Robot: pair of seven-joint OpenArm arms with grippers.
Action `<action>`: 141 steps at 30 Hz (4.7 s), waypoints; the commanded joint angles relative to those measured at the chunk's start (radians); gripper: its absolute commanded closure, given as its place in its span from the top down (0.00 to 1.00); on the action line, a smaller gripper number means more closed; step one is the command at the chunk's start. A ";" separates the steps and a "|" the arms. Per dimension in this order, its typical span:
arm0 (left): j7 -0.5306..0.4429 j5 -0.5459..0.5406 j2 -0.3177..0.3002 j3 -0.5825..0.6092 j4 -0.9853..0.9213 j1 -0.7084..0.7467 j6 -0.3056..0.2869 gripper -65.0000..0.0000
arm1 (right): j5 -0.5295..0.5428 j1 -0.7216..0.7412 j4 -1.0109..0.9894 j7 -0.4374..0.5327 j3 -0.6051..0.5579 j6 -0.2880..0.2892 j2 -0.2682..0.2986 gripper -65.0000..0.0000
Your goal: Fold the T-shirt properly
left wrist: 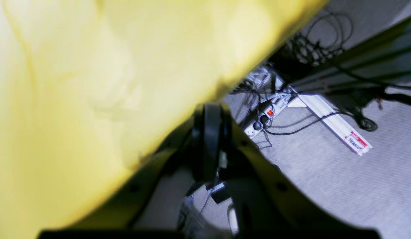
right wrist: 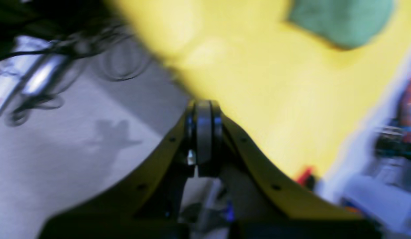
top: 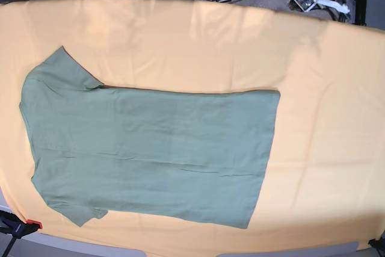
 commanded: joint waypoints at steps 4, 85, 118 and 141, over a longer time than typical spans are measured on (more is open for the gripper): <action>-0.030 -0.011 -0.073 -0.014 -0.030 -0.114 -0.005 0.00 | 0.029 0.019 0.018 0.056 0.146 0.057 0.005 0.00; -0.401 0.171 -0.261 1.231 -0.755 -1.555 -0.115 0.00 | 0.191 0.711 -0.574 0.102 -0.098 0.361 0.155 0.49; -0.408 -0.064 -0.437 1.231 -0.605 -1.628 -0.399 0.00 | 0.204 0.450 -0.143 -0.172 -0.062 0.177 0.243 0.00; -0.355 -0.113 -0.718 1.231 -0.264 -1.318 -0.399 0.00 | 0.186 0.111 0.018 -0.310 0.043 0.235 0.247 0.00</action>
